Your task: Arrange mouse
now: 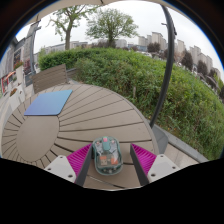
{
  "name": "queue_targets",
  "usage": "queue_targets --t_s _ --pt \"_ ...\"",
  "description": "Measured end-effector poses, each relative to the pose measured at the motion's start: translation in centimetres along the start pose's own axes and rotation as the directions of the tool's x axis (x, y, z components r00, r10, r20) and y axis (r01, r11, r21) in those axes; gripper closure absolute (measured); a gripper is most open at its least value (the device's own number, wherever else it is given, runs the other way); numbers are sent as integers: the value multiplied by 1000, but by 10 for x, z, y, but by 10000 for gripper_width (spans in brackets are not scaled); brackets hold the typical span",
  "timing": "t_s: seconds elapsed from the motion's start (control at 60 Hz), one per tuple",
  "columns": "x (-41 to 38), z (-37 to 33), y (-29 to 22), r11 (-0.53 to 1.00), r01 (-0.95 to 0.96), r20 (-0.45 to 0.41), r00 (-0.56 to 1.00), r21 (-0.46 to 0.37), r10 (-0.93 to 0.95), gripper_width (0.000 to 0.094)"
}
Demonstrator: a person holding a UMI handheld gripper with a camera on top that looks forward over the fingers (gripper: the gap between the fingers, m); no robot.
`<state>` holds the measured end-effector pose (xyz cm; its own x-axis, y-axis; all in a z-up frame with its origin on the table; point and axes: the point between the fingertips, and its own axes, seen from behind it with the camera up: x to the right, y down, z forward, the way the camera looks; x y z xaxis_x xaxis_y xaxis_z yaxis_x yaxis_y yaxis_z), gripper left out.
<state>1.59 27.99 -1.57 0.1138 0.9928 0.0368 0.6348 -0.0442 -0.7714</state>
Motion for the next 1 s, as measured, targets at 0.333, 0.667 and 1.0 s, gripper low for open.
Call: queue_targets --t_s 0.333,0.667,1.0 --pt "-42 -23 -118 993 -95 1 995 72 95 528" --pt "-278 83 -221 994 -81 162 984 69 69 528" --pt "-333 140 -150 997 79 117 990 6 -79 83"
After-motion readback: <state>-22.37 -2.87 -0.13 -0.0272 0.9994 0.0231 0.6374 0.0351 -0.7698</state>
